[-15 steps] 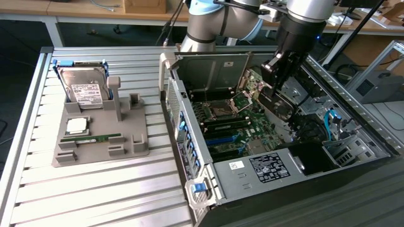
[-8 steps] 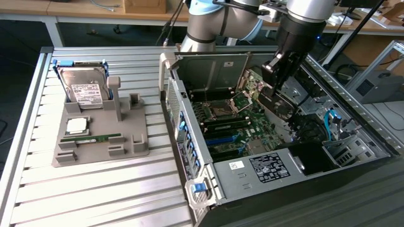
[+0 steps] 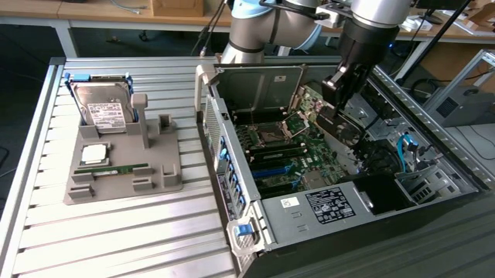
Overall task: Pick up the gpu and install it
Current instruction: 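Insert the gpu into the slot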
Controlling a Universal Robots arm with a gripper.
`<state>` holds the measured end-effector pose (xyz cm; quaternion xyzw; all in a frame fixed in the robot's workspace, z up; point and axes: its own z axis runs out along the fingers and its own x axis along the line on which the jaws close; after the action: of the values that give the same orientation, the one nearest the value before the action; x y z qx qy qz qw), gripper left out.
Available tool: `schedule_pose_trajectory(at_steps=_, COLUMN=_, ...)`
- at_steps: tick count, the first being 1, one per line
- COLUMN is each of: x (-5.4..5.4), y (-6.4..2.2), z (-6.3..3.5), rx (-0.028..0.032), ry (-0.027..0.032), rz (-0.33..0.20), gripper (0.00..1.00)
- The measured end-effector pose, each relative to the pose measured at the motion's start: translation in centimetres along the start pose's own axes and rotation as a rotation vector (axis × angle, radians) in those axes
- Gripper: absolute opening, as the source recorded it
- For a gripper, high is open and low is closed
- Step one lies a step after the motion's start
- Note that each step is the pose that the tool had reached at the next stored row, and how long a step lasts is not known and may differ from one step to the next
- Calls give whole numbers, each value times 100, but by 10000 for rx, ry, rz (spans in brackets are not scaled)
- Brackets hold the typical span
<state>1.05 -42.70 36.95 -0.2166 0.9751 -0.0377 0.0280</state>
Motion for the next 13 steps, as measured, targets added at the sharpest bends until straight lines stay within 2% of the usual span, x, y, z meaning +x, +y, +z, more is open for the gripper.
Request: schedule_pose_trajectory(at_steps=13, x=0, y=1, z=5, rx=-25, ry=-56, rz=-654, gripper=27)
